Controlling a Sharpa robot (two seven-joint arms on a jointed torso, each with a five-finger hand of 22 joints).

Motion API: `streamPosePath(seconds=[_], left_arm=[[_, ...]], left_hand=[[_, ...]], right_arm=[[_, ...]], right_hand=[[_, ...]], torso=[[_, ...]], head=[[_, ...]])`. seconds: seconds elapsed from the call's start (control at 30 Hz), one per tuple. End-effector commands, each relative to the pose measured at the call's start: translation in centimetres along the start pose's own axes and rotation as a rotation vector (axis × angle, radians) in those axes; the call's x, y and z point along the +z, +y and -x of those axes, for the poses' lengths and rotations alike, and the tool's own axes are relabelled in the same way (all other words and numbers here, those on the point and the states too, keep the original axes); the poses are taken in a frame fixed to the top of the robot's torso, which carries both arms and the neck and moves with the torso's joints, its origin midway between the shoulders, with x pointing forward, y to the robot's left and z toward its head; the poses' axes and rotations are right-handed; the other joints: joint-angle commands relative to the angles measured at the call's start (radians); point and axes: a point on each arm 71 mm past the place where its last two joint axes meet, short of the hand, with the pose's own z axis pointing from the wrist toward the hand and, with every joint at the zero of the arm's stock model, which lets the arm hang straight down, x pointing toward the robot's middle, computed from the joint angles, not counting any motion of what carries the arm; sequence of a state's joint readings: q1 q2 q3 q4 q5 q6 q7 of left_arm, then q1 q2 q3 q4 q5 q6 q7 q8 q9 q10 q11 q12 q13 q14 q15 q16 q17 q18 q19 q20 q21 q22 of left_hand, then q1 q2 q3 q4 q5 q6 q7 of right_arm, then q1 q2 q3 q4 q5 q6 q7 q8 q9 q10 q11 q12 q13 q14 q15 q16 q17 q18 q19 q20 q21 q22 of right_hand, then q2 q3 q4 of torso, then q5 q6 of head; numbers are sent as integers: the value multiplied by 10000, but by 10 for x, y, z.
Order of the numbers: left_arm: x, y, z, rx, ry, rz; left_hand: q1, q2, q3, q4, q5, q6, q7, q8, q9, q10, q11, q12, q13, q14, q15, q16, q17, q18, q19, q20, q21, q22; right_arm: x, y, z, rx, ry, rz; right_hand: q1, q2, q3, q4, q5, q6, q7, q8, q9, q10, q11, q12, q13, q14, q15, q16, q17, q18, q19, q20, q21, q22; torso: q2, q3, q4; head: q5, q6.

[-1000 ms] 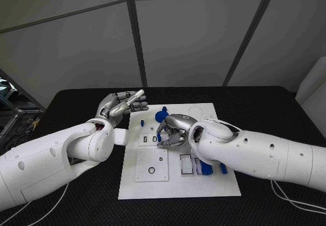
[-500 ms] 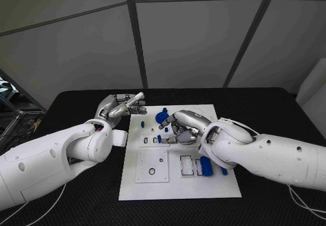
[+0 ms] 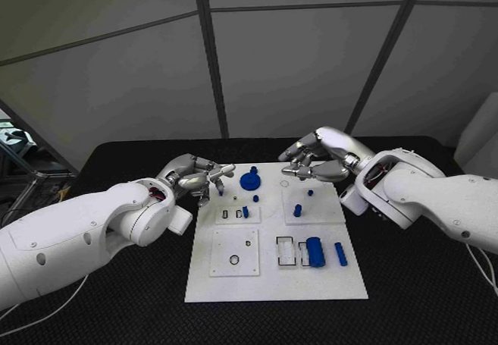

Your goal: Assemble the parts on the task board

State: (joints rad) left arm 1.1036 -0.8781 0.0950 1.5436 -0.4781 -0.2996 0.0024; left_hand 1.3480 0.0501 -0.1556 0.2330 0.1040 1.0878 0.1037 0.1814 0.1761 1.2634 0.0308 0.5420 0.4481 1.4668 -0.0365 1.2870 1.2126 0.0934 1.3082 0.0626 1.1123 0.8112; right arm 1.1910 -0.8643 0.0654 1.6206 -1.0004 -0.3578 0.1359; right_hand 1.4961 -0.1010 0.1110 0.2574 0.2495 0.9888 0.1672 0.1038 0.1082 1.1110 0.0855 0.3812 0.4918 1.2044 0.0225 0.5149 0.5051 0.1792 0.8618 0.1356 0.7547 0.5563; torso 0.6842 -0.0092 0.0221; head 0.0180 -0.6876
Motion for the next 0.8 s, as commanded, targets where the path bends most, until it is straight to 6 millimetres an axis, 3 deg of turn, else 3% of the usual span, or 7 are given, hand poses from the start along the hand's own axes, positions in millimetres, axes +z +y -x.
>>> streamPosePath(seconds=[0.03, 0.1, 0.13, 0.17, 0.33, 0.6, 0.8], left_arm=[[0, 6, -8, 2555, 1043, 1533], [2, 4, -10, 3312, 1206, 1901], [3, 2, -11, 3667, 1275, 2067], [5, 0, -11, 4005, 1338, 2227], [13, -6, -14, 5232, 1448, 2850], [30, -10, -24, 6219, 1751, 3414], [40, -11, -30, 6784, 1904, 3606]], left_hand=[[71, -29, 15, -10, -20, 180, -106, 443, 400, -119, -179, 755, 632, 288, -129, 465, 581, 279, 122, -48, 424, 556], [-23, 40, 48, 92, -7, 87, -211, 826, 818, -236, -260, 1472, 1231, 492, -196, 1078, 1333, 108, 533, -114, 1139, 1626], [-15, 14, 78, 140, 18, -226, -251, 1192, 1292, -468, -368, 2367, 2082, 581, -220, 1412, 1737, 1, 803, -183, 1632, 2315], [-171, 75, 53, 268, -11, -224, -235, 1286, 1388, -441, -271, 2594, 2325, 635, -230, 1608, 1997, -90, 967, -175, 1932, 2850], [-651, -21, -265, 496, -14, -735, -221, 1841, 2136, -398, -247, 3902, 3606, 779, -285, 2106, 2629, -296, 1463, -165, 2748, 4184], [-1036, 106, -526, 543, -31, -854, -349, 2437, 2824, -86, -345, 4915, 4638, 864, -305, 2367, 2964, -290, 1512, -227, 2716, 4172], [-1542, 85, -865, 580, -117, -1035, -384, 2753, 3280, -121, -374, 5125, 4830, 859, -330, 2367, 2966, -302, 1535, -256, 2727, 4240]], right_arm=[[0, -5, 13, 1364, -333, 19], [1, -10, 21, 1272, -566, -3], [1, -13, 24, 1224, -665, -28], [1, -15, 27, 1178, -750, -58], [3, -23, 35, 1042, -907, -167], [6, -26, 37, 782, -834, -192], [8, -28, 37, 694, -885, -266]], right_hand=[[105, -1, 165, 136, -21, 108, 93, -111, -32, 164, 152, -1132, -1127, -15, 194, -1244, -672, 22, 67, 189, -749, -514], [134, -21, 251, 136, -11, 147, 149, -196, -50, 318, 232, -1622, -1753, 4, 329, -1966, -1090, 55, 115, 283, -1247, -859], [134, -39, 290, 124, -10, 190, 162, -243, -58, 516, 230, -1865, -2131, 194, 360, -2332, -1322, 96, 246, 315, -1512, -1060], [118, -31, 314, 110, 7, 251, 197, -263, -56, 601, 206, -2033, -2385, 281, 300, -2597, -1474, 40, 393, 343, -1655, -1178], [45, -84, 351, 7, 42, 374, 175, -376, -76, 963, 263, -2653, -3249, 622, 361, -3483, -2013, 47, 818, 337, -2239, -1634], [-87, -62, 348, -112, 66, 358, 253, -401, -136, 1019, 381, -3147, -3950, 522, 519, -4329, -2685, 36, 1026, 464, -3022, -2219], [-124, -74, 327, -134, 75, 347, 264, -402, -146, 1007, 401, -3167, -4042, 518, 542, -4423, -2776, 30, 1050, 484, -3136, -2302]], torso=[[-159, 56, -57], [-215, 82, -58], [-238, 90, -53], [-259, 97, -45], [-333, 127, -50], [-327, 116, -40], [-320, 118, -36]], head=[[59, -51], [95, -78], [105, -94], [113, -108], [173, -155], [168, -200], [192, -251]])
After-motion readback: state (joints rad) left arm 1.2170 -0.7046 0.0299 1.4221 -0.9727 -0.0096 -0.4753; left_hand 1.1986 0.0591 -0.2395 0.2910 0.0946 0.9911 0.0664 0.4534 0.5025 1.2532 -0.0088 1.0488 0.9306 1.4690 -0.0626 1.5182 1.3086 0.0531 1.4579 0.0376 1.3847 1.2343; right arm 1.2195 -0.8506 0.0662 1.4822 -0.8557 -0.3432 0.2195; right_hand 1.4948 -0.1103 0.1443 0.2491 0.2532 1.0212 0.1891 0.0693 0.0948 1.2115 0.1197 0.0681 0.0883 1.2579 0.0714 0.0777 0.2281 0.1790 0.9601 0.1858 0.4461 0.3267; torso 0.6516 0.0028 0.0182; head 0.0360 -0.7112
